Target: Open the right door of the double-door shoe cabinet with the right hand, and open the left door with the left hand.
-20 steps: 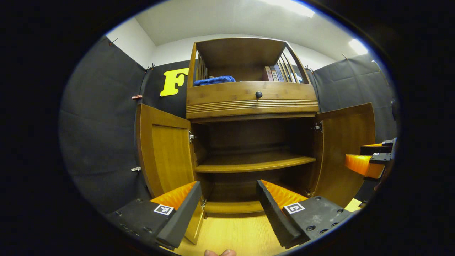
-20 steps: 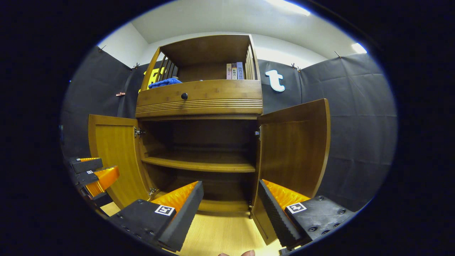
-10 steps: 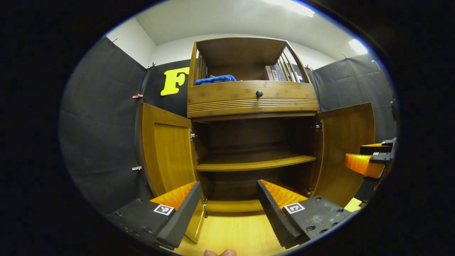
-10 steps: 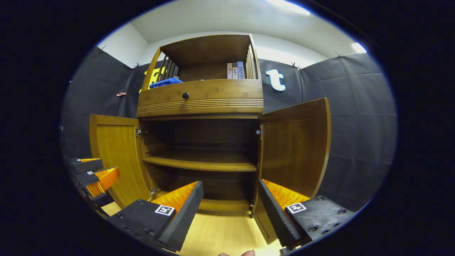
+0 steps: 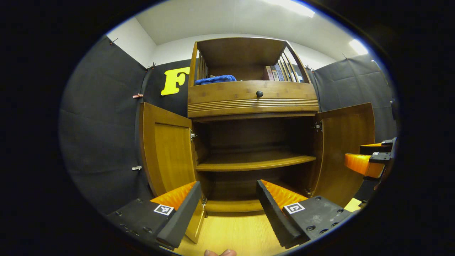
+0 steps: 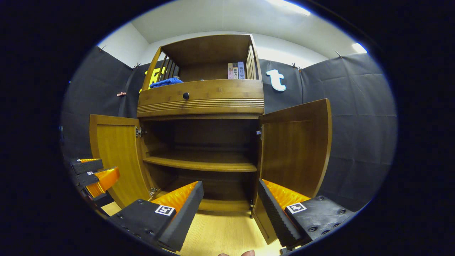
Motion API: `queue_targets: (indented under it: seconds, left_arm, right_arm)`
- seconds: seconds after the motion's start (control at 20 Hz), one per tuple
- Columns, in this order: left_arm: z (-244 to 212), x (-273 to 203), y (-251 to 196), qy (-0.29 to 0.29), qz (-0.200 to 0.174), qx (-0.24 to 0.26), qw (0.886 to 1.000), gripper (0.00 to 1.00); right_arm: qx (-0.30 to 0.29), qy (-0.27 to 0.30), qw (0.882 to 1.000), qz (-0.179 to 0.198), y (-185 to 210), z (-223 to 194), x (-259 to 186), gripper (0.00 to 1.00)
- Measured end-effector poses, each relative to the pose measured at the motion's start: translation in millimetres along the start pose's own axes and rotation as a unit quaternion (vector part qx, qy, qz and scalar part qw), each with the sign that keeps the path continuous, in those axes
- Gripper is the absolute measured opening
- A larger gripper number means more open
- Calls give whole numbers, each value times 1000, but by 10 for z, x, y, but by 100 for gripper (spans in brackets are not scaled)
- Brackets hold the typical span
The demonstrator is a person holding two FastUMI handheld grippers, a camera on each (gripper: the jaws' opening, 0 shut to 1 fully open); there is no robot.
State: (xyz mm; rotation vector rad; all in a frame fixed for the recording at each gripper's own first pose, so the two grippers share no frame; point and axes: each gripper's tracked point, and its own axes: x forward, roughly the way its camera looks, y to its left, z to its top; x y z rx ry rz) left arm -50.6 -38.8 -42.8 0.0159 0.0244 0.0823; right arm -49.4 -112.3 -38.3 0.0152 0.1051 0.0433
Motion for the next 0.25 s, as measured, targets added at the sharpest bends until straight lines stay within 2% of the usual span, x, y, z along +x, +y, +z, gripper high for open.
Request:
queue_targets:
  seconds: [0.25]
  left_arm:
    - [-2, 4, 7, -1, 1, -1, 1000, 99]
  right_arm:
    - [0, 1, 1000, -1, 0, -2, 9, 98]
